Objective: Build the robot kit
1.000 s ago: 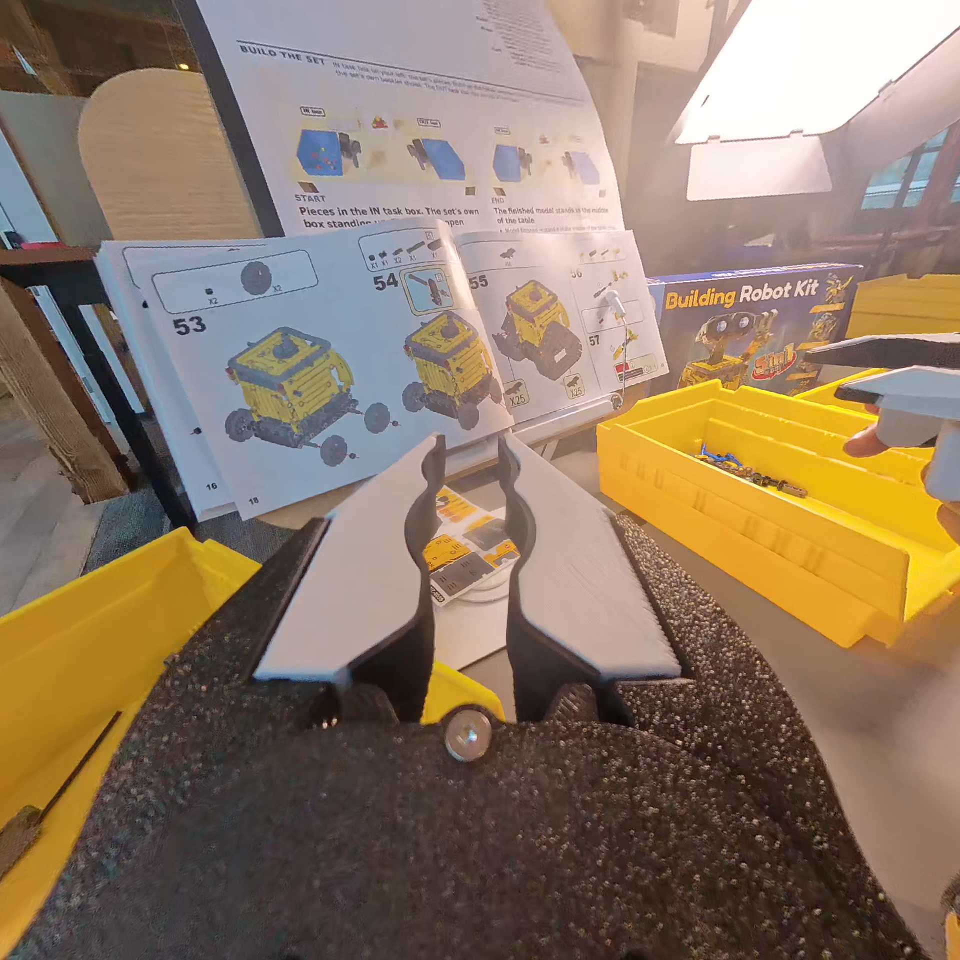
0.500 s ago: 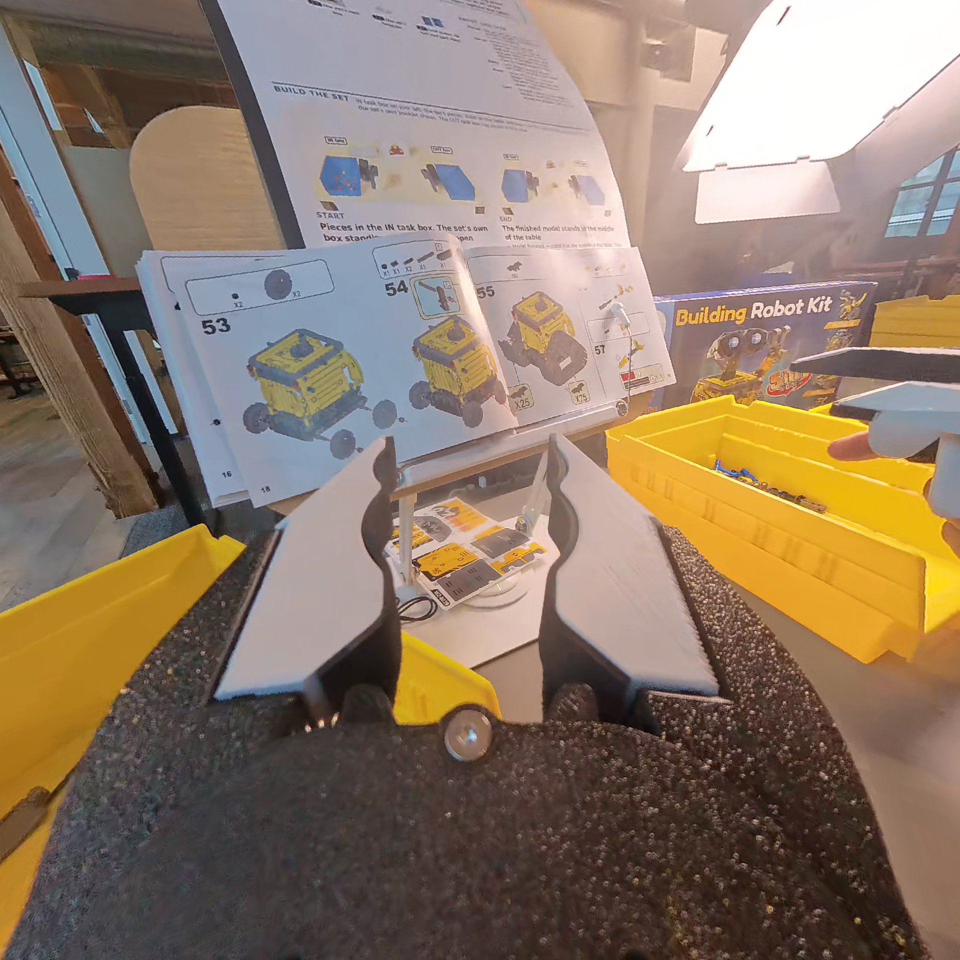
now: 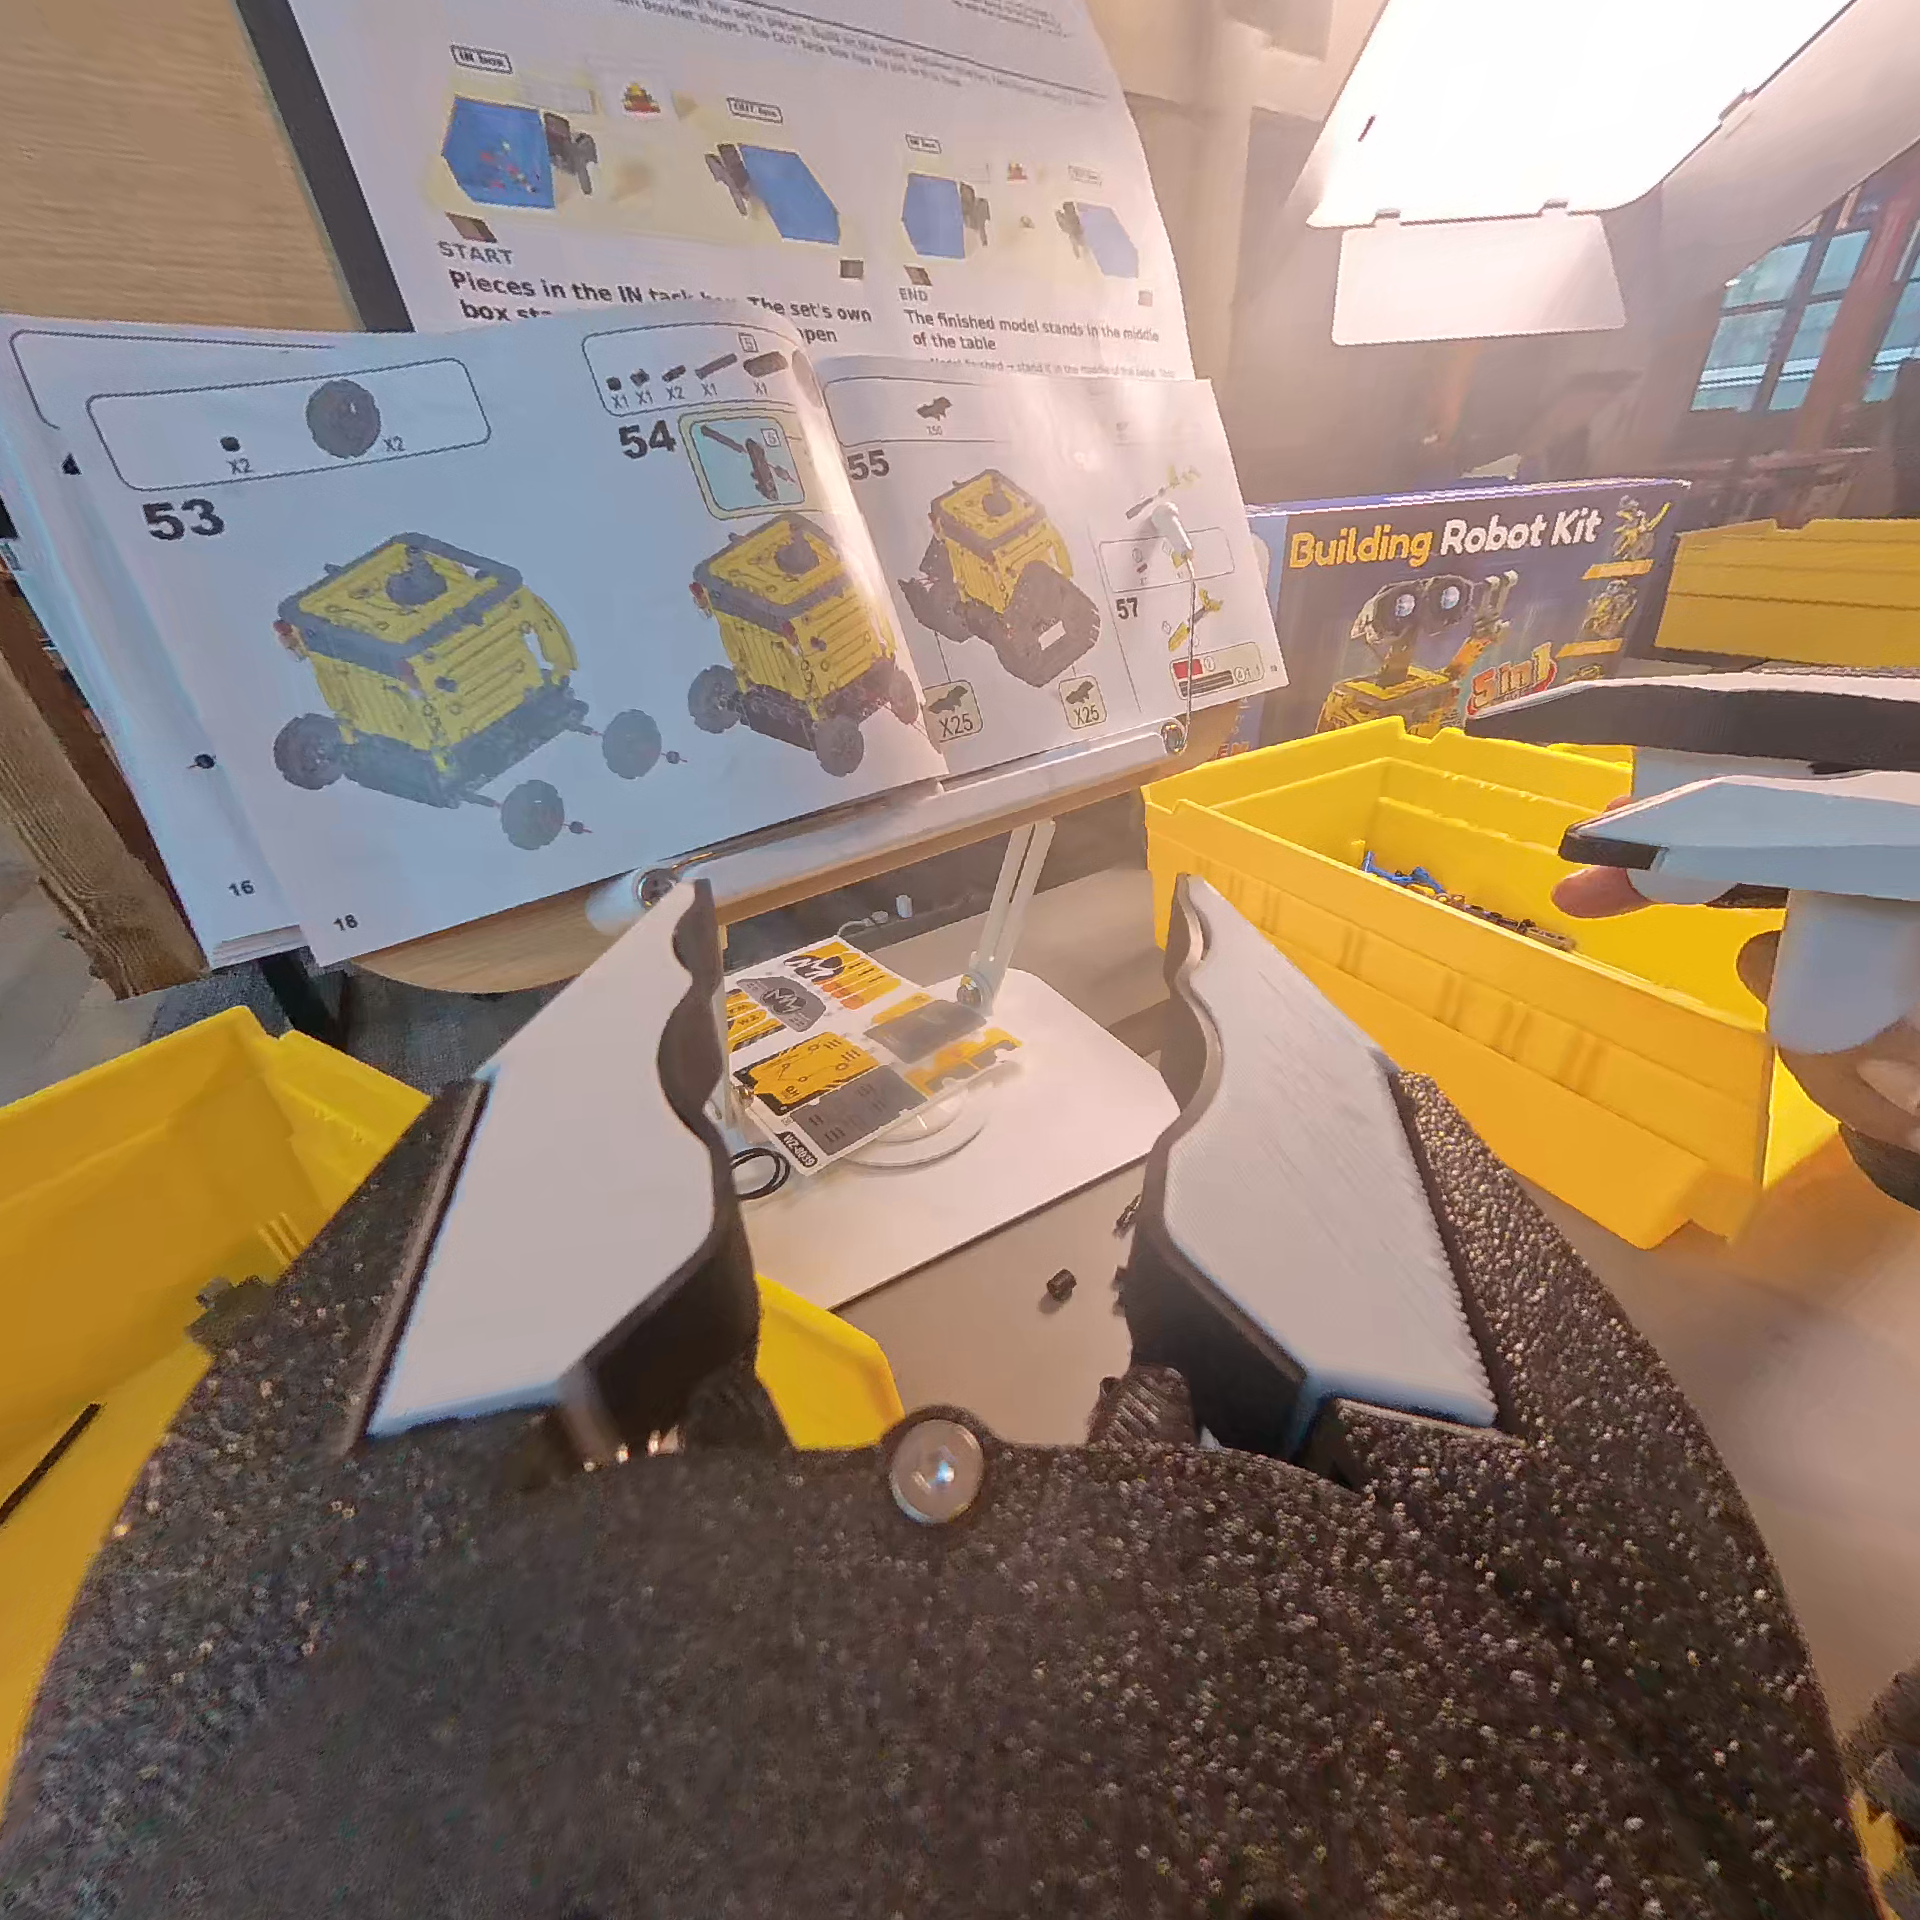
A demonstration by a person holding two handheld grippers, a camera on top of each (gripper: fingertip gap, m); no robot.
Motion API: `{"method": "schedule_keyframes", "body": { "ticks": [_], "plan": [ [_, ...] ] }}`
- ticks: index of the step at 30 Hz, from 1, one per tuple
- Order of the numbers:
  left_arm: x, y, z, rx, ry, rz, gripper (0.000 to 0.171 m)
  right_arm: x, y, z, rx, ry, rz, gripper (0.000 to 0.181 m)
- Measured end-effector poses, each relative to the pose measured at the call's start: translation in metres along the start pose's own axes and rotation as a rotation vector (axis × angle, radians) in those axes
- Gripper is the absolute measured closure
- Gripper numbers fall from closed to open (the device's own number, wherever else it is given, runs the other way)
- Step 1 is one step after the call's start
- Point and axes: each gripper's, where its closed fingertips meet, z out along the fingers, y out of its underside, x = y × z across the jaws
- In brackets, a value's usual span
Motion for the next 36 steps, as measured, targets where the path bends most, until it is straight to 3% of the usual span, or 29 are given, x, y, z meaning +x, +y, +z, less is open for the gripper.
{"method": "schedule_keyframes", "body": {
  "ticks": [36],
  "plan": [
    [-0.003,0.003,0.0,-0.015,-0.02,0.024,0.093,-0.01,0.01,0.004,-0.03,-0.051,0.025,0.121]
  ]
}}
